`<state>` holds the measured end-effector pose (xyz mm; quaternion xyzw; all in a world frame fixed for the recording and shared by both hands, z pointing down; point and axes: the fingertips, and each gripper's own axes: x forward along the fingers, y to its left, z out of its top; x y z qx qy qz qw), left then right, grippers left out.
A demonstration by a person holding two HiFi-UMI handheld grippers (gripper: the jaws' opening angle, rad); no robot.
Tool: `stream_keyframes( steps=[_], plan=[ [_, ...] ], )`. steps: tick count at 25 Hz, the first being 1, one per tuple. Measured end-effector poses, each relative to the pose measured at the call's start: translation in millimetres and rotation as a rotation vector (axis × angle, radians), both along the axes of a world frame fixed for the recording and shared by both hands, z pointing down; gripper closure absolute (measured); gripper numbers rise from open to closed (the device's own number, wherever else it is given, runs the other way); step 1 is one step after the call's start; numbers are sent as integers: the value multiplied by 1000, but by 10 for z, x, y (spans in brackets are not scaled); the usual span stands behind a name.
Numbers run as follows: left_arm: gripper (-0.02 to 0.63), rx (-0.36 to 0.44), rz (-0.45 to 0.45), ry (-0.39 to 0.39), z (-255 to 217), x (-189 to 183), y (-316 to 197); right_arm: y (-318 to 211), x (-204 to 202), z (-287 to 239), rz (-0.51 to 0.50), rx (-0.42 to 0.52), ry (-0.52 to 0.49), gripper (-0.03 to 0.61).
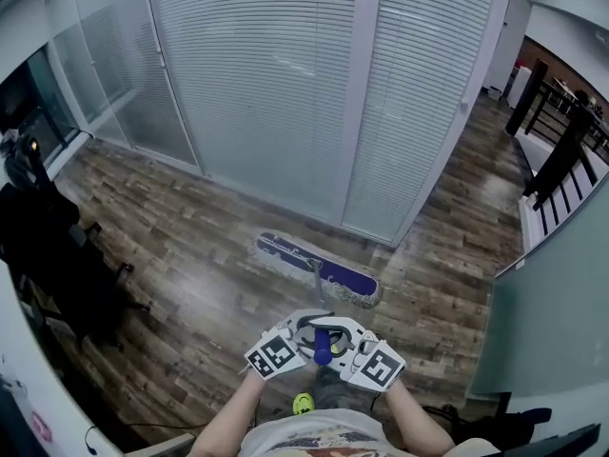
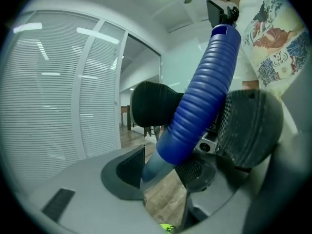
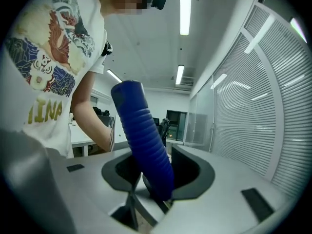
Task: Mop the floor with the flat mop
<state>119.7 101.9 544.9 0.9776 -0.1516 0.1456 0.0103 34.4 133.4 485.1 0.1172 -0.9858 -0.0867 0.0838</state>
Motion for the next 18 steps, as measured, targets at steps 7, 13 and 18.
stream_keyframes(
  steps=[7, 13, 18],
  plan=[
    [451, 0, 33, -14, 154, -4, 841, 834, -5, 163, 18, -25, 25, 417],
    [449, -13, 11, -6, 196, 82, 1434, 1444, 85, 210, 1, -44, 36, 417],
    [446, -19, -1, -9, 233, 217, 1960, 1985, 223, 239, -10, -44, 39, 417]
  ],
)
